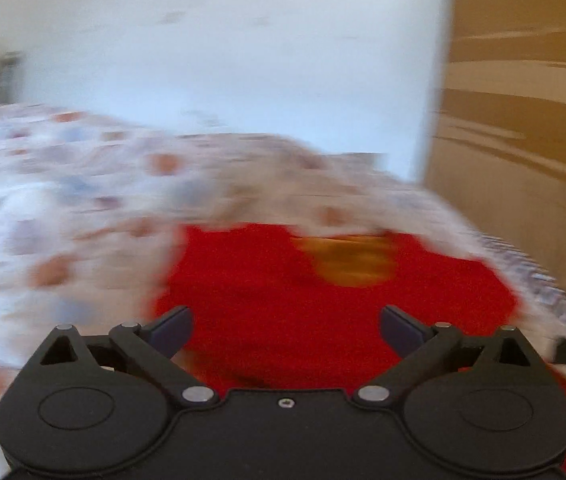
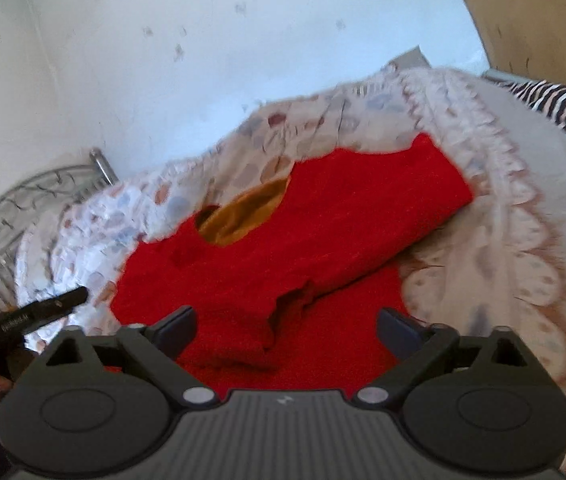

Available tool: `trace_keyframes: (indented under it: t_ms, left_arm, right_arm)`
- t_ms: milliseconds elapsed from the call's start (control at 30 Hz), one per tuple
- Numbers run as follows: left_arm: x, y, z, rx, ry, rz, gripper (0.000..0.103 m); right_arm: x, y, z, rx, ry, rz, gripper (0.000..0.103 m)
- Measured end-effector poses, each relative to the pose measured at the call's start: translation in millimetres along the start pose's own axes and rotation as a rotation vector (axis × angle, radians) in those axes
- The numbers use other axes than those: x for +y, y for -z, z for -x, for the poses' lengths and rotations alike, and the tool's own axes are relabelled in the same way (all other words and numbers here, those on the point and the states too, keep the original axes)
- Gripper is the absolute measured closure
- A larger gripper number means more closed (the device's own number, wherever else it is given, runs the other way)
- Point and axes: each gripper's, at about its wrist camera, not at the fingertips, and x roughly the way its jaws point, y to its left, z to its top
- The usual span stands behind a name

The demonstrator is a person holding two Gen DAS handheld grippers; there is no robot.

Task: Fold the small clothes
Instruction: 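Fold the held sleeve across the sweater body and open the left gripper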

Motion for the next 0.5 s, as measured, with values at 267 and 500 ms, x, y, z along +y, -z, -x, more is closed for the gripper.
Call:
trace_keyframes:
  t_ms: [267,500]
  left_arm:
    - [92,-24,-16,0.023,-0.184,0.277,0.015]
    - [95,-16,-57,0.078,-0.046,0.278,0.023]
  right_arm:
    - [11,-3,-46,0.046,0.0,-0.022,0.092]
    - [7,3,-31,0.04,0.051,0.029,0.079]
